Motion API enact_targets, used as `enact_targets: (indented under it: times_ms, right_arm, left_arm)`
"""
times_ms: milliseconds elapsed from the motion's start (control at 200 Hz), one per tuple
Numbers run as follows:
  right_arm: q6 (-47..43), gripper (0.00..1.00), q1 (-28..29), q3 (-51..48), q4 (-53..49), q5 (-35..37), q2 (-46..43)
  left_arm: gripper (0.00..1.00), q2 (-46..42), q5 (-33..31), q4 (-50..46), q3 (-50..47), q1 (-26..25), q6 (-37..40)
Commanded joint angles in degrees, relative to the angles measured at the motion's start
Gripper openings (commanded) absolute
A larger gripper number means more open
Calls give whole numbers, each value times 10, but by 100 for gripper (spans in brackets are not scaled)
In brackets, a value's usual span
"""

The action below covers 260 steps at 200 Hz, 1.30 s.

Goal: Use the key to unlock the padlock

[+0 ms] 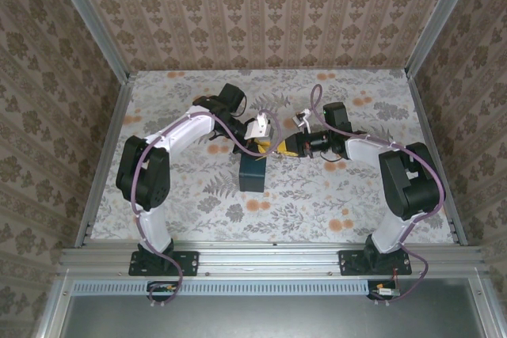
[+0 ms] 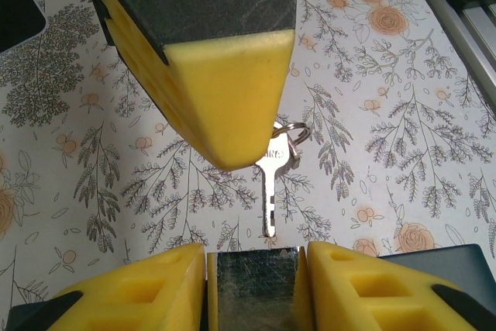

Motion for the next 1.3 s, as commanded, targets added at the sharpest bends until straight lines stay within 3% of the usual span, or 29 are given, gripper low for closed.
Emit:
enact_targets:
  times_ms: [0, 830, 1055, 1295]
  right_arm:
    - [12, 0, 3, 7, 26, 4, 7]
    - [-3, 0, 14, 7, 14, 17, 15]
    - [-2, 0, 12, -4, 24, 22, 14]
    - [0, 0, 13, 2, 27, 22, 10]
  left_arm:
    - [40, -5, 19, -12, 8, 3, -8]
    - [39, 0, 20, -13, 11, 6, -13]
    - [48, -22, 14, -19, 6, 18, -12]
    - [47, -10, 13, -47, 23, 14, 0]
